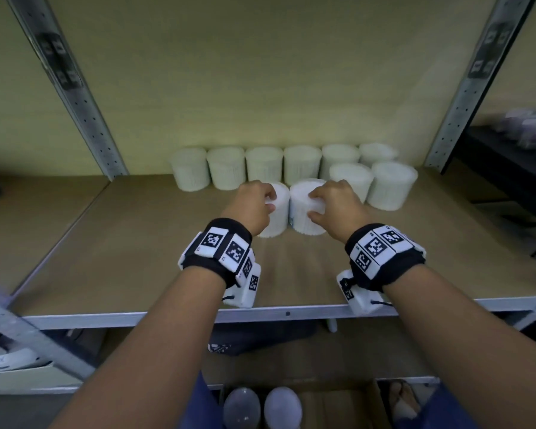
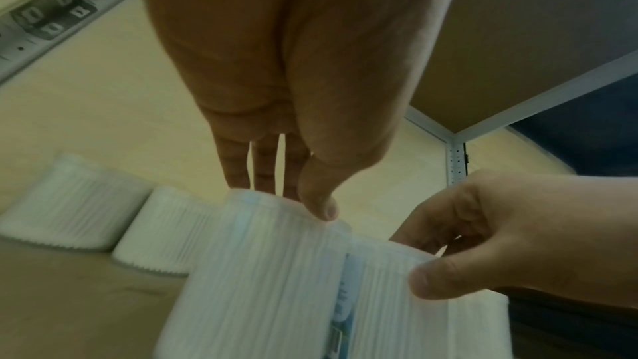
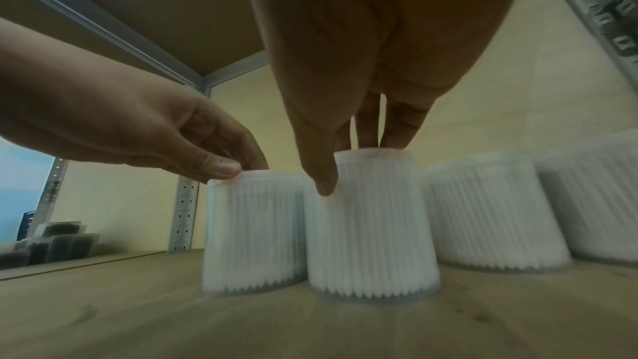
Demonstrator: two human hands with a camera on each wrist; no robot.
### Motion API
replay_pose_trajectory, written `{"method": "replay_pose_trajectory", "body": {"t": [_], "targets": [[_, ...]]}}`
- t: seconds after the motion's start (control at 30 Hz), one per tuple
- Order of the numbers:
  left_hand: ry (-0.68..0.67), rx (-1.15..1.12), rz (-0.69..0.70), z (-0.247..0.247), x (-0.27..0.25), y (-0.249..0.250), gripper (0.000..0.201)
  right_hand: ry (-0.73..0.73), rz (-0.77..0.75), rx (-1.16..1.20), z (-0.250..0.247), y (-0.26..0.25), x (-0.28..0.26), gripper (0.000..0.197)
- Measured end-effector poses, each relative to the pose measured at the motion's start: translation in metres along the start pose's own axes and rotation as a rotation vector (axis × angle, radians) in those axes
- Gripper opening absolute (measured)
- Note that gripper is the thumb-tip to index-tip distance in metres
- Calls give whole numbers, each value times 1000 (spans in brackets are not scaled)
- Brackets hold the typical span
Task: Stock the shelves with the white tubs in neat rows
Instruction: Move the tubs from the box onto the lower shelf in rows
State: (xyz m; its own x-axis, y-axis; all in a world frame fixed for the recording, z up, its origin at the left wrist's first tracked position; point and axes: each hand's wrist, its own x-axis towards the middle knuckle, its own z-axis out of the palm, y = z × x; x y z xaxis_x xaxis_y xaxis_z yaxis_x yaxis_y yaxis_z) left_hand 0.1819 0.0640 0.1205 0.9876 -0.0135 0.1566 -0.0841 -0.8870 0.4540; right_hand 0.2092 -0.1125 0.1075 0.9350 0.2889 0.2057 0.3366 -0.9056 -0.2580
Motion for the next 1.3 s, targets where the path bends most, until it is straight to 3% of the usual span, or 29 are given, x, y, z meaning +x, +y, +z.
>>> {"method": "replay_pose_trajectory", "body": {"t": [0.43, 0.8, 0.93, 1.3], "targets": [[13, 4, 18, 7, 64, -19, 28, -16, 29, -38, 14, 6, 61, 39], [-32, 11, 13, 5, 67, -18, 31, -57, 46, -41, 11, 4, 58, 44], [-15, 27, 18, -3, 49, -18, 45, -78, 52, 64, 1, 0, 37, 60], [-74, 25, 19, -19, -68, -4, 45, -120, -33, 138, -12, -28, -71, 44]]}}
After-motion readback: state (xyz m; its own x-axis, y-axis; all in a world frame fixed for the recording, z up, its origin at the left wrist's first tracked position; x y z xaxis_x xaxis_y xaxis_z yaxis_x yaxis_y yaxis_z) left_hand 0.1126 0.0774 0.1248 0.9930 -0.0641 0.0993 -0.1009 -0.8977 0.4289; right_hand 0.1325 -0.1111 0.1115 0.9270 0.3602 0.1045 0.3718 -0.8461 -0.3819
